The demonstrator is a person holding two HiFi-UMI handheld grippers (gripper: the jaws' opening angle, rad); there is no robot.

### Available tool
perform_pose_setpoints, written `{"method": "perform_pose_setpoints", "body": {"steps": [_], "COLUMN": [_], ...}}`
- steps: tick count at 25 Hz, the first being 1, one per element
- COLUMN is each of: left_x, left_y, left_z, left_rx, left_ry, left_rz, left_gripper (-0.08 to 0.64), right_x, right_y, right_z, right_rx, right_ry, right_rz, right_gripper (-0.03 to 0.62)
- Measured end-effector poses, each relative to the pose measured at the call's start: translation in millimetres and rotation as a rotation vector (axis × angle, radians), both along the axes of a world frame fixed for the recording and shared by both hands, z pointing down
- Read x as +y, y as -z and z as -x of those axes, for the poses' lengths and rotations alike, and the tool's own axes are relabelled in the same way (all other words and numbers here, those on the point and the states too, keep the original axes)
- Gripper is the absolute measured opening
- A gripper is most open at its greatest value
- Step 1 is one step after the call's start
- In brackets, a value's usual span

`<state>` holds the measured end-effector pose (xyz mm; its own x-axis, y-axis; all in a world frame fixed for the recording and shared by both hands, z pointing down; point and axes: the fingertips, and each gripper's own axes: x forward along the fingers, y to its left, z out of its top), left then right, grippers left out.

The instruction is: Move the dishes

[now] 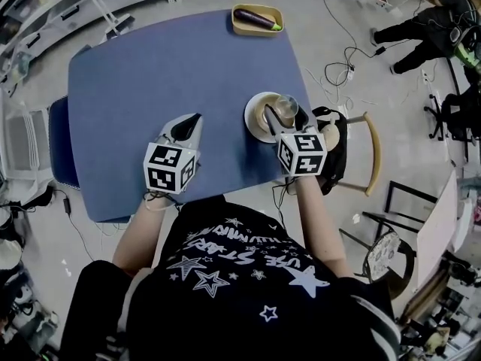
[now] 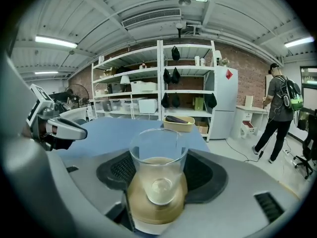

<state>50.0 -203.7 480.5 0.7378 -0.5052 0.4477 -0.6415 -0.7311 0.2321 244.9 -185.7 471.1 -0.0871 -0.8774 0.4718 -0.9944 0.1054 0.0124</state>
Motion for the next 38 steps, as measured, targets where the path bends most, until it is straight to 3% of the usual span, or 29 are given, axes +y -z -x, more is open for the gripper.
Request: {"method": "perform_pose_setpoints", "body": {"steps": [13,23,38], "left_x": [-3,-2,0], "left_y": [0,16,7], "left_z": [-4,-10,22], "left_rx": [0.009,0.012,-0.027], "left_ry": [0.049,0.187,0.397], "left_rz": [-0.003,-0.028,-0.003], "left_gripper": [0.021,0.021,0.021], "right_x": [0,-28,-87], "right_y": [30,61,16], "right_z": [3,8,62], "right_rx": [-0.003,-0.044,-0.037], "right_ry": [0.082,0.264,0.532], "right_rz": [-0.031,-0.058,0.028], "right_gripper": [0.281,0.281,0.281]}}
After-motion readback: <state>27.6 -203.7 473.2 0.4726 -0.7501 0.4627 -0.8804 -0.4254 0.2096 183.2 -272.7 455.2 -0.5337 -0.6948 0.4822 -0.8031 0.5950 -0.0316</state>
